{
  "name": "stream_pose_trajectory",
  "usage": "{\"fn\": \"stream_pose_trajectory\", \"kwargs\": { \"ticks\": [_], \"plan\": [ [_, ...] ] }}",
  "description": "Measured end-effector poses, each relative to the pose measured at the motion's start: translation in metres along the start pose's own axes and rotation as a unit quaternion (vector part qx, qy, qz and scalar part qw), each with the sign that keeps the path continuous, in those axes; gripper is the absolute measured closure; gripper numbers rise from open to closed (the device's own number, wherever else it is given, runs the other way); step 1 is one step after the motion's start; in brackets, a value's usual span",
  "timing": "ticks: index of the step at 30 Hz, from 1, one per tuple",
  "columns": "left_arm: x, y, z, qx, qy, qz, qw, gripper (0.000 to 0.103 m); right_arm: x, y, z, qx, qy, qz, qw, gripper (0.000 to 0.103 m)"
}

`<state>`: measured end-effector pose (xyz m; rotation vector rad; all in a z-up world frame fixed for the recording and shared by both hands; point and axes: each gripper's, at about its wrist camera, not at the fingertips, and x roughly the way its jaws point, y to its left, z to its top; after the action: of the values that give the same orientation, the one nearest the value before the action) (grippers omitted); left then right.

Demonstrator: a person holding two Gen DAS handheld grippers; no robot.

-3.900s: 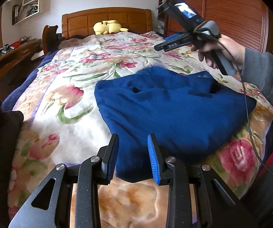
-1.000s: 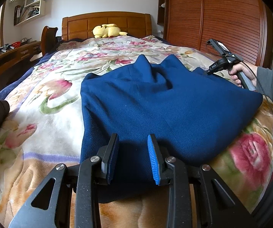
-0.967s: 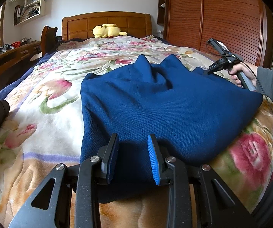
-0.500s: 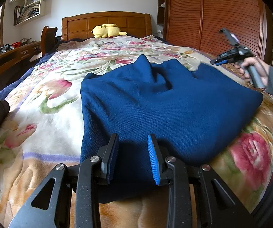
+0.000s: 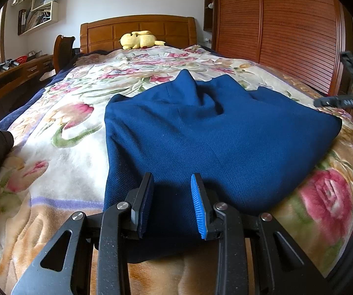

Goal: Fold large clothes

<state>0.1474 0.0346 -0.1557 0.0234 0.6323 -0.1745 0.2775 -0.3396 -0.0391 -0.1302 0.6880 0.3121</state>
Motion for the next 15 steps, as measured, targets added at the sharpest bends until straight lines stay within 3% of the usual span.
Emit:
{"fn": "stream_pose_trajectory", "kwargs": {
  "ticks": [4, 11, 15],
  "plan": [
    [0.0, 0.0, 0.0, 0.002, 0.0, 0.002, 1.0, 0.071, -0.011, 0.028, -0.007, -0.012, -0.002, 0.012, 1.0, 0.038],
    [0.0, 0.0, 0.0, 0.003, -0.001, 0.004, 1.0, 0.071, -0.005, 0.08, 0.004, -0.034, -0.026, 0.079, 0.996, 0.038],
    [-0.001, 0.0, 0.0, 0.005, 0.0, 0.003, 1.0, 0.071, 0.017, 0.105, -0.005, -0.065, -0.003, 0.084, 0.994, 0.038]
  ]
}}
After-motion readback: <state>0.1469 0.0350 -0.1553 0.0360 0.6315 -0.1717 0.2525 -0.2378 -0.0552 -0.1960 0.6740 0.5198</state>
